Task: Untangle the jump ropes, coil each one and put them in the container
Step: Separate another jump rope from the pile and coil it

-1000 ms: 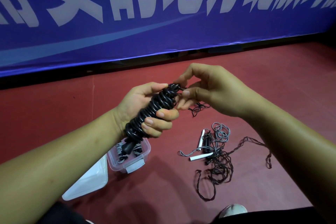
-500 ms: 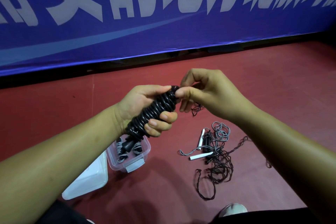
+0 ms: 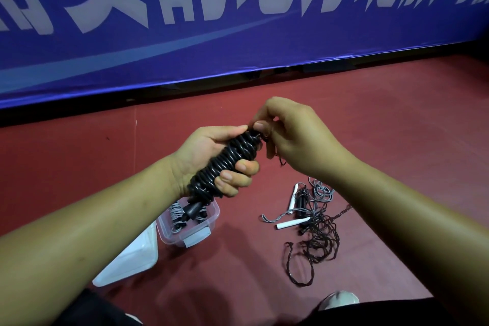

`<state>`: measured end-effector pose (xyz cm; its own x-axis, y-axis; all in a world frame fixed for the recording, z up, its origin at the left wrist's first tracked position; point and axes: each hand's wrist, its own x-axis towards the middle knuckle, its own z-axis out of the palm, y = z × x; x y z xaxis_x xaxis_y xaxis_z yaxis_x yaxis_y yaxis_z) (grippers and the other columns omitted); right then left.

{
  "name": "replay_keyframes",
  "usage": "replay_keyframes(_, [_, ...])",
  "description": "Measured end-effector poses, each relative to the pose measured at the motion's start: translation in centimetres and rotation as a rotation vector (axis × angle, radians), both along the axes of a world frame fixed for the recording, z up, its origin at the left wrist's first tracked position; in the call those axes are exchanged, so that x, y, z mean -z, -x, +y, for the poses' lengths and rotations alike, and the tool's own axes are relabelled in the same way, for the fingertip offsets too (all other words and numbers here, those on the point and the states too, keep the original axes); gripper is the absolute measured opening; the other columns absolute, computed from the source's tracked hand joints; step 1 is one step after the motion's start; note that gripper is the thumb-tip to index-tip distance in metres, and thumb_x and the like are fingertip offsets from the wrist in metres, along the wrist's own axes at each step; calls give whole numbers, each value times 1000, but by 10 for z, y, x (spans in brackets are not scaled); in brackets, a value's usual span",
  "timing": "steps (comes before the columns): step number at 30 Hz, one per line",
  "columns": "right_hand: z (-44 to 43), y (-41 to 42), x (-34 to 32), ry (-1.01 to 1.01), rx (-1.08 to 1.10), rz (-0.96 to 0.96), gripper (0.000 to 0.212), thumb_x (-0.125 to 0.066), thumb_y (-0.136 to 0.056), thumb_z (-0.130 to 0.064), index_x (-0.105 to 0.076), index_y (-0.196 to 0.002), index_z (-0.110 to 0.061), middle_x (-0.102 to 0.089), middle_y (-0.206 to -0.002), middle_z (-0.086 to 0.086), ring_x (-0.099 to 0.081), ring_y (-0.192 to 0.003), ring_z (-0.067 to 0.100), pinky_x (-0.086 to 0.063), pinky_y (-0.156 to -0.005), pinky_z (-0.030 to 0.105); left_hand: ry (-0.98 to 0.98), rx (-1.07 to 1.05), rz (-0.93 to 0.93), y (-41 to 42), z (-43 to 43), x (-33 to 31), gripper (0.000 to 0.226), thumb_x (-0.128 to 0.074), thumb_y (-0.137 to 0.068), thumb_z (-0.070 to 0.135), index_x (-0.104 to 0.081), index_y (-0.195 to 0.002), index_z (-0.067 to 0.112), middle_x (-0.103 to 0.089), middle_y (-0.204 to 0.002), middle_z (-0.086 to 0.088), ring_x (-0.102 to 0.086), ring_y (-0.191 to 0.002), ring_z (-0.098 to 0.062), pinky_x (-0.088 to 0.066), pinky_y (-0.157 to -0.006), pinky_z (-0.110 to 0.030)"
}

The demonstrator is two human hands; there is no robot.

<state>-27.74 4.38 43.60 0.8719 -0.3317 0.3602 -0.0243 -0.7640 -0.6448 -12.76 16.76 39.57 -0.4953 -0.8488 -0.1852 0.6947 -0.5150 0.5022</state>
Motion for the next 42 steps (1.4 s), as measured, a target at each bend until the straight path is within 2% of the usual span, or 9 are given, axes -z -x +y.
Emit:
replay_keyframes(4, [0,-2,8,-57,79,31,20,-43,-101,-3,-52,-85,-12,-50,-64,-12,-47,-52,2,-34,-52,16,-22,-51,-105,6,1,-7,27,-37,-98,44,-43,-95,17,-50,-71,-9,-49,-49,-17,-42,-43,-22])
replay_keyframes(11, [-4,-13,8,-812,252,-62,30,-38,-108,-12,-50,-80,-10,-46,-60,7,-43,-48,14,-37,-51,27,-99,-217,-472,17,0,-16,32,-35,-94,45,-40,-83,16,-42,-63,-6,-39,-40,-15,-34,-37,-17])
replay_keyframes(17, [-4,-16,10,-851,125,47,22,-37,-108,-13,-51,-92,-9,-55,-86,12,-61,-57,18,-51,-54,30,-118,-361,-616,7,9,-15,34,-45,-94,43,-50,-92,10,-57,-75,-16,-52,-50,-23,-45,-44,-24])
replay_keyframes(21, [-6,-22,12,-918,198,-69,22,-36,-108,-13,-52,-98,-2,-65,-95,16,-61,-61,20,-58,-61,31,-131,-443,-586,-6,16,-19,39,-53,-86,36,-62,-104,2,-61,-92,-18,-68,-77,-37,-61,-70,-47])
replay_keyframes(25, [-12,-31,15,-883,292,-115,24,-35,-109,-14,-51,-94,-5,-68,-93,15,-59,-60,19,-55,-57,29,-120,-367,-851,-27,28,-8,27,-55,-94,20,-60,-113,3,-65,-98,-16,-67,-91,-35,-56,-90,-52])
replay_keyframes(30, [-11,-69,27,-920,317,-86,20,-38,-108,-16,-49,-93,-8,-60,-85,13,-59,-58,19,-57,-60,31,-138,-376,-1006,-66,37,-2,27,-70,-86,9,-64,-111,0,-56,-105,-18,-50,-94,-35,-60,-78,-44])
replay_keyframes(34, [-2,-117,49,-984,227,-31,5,-59,-99,-10,-56,-102,-13,-59,-88,9,-54,-73,24,-56,-75,36,-257,-482,-963,-100,51,17,42,-68,-79,11,-59,-118,-4,-64,-104,-25,-68,-90,-31,-61,-75,-42])
replay_keyframes(39, [27,-180,113,-1130,92,142,56,-64,-91,4,-49,-133,-29,-66,-93,16,-63,-64,25,-60,-71,41,-367,-539,-1080,-142,70,89,22,-68,-88,12,-62,-110,7,-69,-97,-12,-66,-83,-19,-53,-72,-30])
replay_keyframes(42, [37,-216,164,-913,91,231,61,-66,-90,2,-44,-140,-25,-66,-91,16,-70,-75,31,-61,-78,49,-408,-550,-1185,-158,76,147,23,-68,-91,11,-61,-112,3,-70,-95,-13,-64,-81,-17,-51,-72,-27])
